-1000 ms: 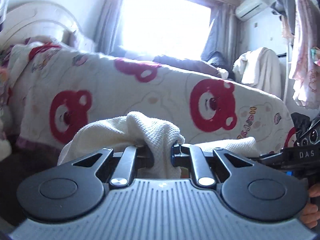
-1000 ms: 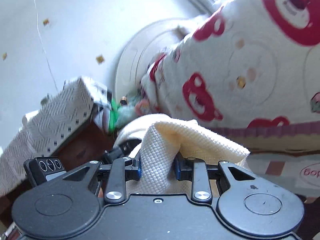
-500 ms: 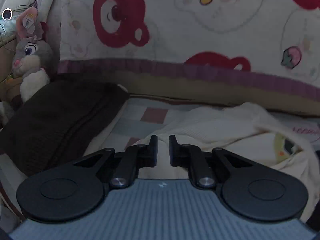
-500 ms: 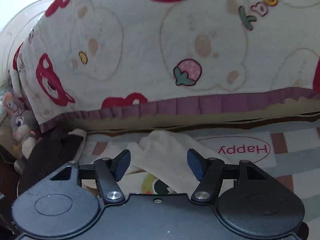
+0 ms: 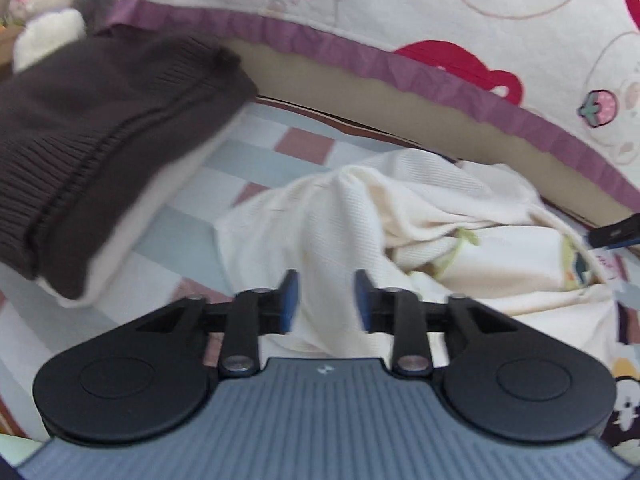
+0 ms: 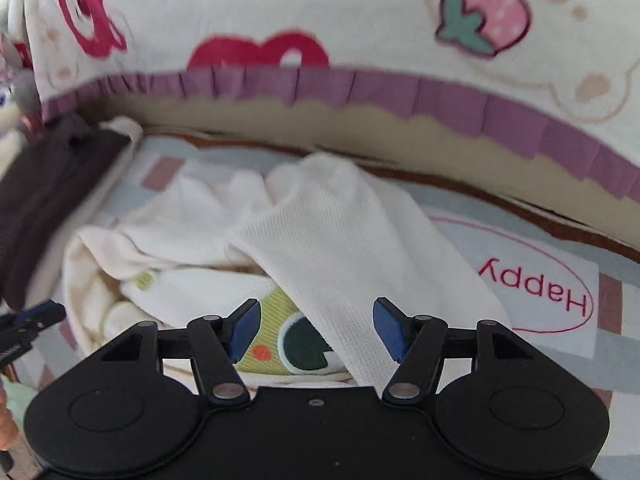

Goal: Fold clothes

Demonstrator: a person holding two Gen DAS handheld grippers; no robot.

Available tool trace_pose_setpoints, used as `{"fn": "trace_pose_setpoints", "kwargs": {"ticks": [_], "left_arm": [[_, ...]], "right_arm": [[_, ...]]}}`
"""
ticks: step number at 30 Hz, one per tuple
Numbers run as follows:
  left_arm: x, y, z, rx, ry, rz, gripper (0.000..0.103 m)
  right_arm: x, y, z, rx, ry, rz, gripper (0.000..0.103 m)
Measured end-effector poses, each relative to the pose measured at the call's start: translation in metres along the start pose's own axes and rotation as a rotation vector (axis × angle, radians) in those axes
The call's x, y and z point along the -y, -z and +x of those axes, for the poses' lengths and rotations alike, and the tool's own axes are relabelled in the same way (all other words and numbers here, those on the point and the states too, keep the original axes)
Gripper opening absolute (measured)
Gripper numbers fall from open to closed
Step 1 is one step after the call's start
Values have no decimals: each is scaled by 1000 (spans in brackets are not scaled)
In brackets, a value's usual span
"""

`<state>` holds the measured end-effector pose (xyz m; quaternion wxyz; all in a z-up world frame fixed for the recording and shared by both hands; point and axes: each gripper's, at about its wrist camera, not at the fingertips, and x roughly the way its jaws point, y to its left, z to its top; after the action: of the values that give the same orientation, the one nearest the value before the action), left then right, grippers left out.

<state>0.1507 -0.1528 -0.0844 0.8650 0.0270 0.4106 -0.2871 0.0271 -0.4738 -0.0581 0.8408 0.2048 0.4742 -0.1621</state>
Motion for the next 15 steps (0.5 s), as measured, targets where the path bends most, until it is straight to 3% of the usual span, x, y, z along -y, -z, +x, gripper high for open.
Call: {"fn": "trace_pose_setpoints", "kwargs": {"ticks": [4, 6, 7, 8, 11, 13, 14, 15], "left_arm": [[6, 6, 7, -31, 25, 11, 41], [8, 6, 13, -46, 20, 11, 43], [9, 6, 16, -53, 15, 11, 45], [9, 7, 20, -60, 6, 9, 47], [9, 9, 28, -82, -4, 6, 47], [8, 10, 37, -105, 6, -6, 39], [7, 11, 41, -118, 12, -14, 17], [7, 12, 43, -116, 8, -15, 3]], "right_arm": [[4, -2, 23, -49, 11, 12, 66], [9, -3, 31, -57, 12, 41, 50], [12, -3, 33, -51, 1, 69, 21], [15, -4, 32, -35, 4, 100, 5], [23, -7, 18, 39, 22, 170, 4], [27, -9, 10, 73, 25, 182, 4], [26, -8, 8, 87, 46, 169, 4], [23, -8, 6, 109, 80, 139, 4]]}}
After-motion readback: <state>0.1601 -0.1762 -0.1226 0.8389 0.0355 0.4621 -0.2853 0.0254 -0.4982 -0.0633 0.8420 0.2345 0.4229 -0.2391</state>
